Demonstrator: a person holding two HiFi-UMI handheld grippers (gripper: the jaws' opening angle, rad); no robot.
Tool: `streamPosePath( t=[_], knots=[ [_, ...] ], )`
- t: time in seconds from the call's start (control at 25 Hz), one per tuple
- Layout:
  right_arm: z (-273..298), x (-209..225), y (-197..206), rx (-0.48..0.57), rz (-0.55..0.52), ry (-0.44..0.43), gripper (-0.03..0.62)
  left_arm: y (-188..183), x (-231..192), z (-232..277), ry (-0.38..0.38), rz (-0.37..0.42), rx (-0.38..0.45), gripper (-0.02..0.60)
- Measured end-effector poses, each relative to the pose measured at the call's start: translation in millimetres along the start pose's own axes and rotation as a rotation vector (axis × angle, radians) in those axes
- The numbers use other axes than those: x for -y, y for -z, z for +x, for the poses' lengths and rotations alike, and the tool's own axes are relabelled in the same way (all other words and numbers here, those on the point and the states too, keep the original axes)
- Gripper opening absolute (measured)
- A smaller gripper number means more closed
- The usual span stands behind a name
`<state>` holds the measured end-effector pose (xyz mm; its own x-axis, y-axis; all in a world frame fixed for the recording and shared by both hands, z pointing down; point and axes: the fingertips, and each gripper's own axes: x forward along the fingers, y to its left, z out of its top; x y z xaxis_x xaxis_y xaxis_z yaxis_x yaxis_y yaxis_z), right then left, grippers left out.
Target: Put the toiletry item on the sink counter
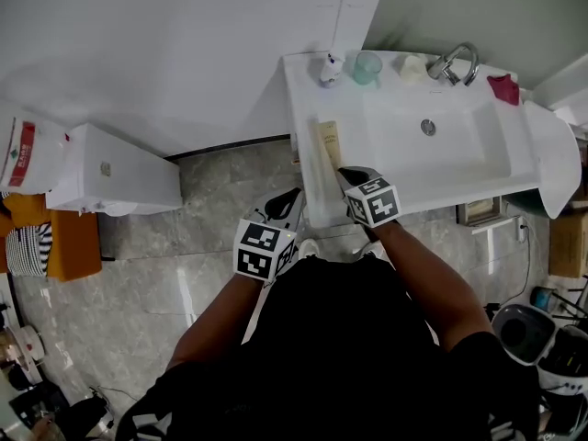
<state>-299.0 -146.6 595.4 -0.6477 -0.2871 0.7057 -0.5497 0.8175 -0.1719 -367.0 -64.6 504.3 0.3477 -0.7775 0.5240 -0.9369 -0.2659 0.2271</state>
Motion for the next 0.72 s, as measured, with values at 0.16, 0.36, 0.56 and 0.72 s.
streamPosePath(
  t=[0.16, 0.36, 0.56, 0.72],
  knots=[
    [-24, -3, 0, 0.039, 0.028, -0.005, 0.005, 0, 7, 6, 0.025, 0.007, -0.008, 0.003],
    [-61, -3, 0, 0.1, 0.07, 0.009, 0.005, -3, 24, 18, 0.081, 0.032, -0.017, 0.003],
    [-101, 4, -4, 0.184, 0.122, 0.047, 0.005, -12, 50, 34, 0.151, 0.085, -0.016, 0.003],
    [-135, 7, -2, 0.237, 0.145, 0.071, 0.005, -21, 77, 44, 0.196, 0.113, -0.009, 0.003]
  ],
)
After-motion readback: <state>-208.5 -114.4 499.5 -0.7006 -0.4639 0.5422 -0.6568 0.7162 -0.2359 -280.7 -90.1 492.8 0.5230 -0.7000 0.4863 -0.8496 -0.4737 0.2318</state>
